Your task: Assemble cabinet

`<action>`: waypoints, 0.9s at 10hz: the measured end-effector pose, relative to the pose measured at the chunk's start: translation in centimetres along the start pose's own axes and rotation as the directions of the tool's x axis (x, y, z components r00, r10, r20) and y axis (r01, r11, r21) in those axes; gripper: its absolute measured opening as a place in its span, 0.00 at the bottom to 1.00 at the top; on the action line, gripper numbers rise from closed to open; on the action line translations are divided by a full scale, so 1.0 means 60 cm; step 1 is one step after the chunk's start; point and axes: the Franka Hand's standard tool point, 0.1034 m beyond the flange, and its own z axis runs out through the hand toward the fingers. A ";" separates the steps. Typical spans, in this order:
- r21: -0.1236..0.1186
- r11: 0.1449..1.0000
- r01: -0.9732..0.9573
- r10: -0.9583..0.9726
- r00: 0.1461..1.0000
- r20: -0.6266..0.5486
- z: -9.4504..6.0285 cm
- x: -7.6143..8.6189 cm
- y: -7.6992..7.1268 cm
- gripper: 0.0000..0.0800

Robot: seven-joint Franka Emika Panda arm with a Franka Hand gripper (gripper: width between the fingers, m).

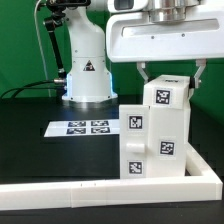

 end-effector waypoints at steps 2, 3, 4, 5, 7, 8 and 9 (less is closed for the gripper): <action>0.000 1.000 0.009 -0.009 1.000 0.001 0.001 0.000 0.000 0.72; 0.000 1.000 0.013 -0.013 1.000 0.001 0.001 0.000 0.001 0.93; 0.003 0.999 0.033 -0.033 0.999 -0.001 -0.002 0.004 0.002 0.98; 0.001 0.999 0.035 -0.035 0.999 0.006 -0.007 0.005 0.002 0.98; 0.000 0.999 0.040 -0.040 0.999 0.017 -0.029 0.005 -0.003 1.00; -0.001 0.999 0.042 -0.042 0.999 0.026 -0.041 0.008 -0.009 1.00; -0.003 0.999 0.044 -0.044 0.998 0.034 -0.054 0.012 -0.014 1.00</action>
Offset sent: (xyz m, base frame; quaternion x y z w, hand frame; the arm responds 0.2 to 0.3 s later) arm 0.0017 -0.0039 0.0075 0.0113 -0.0240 -0.0296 0.9992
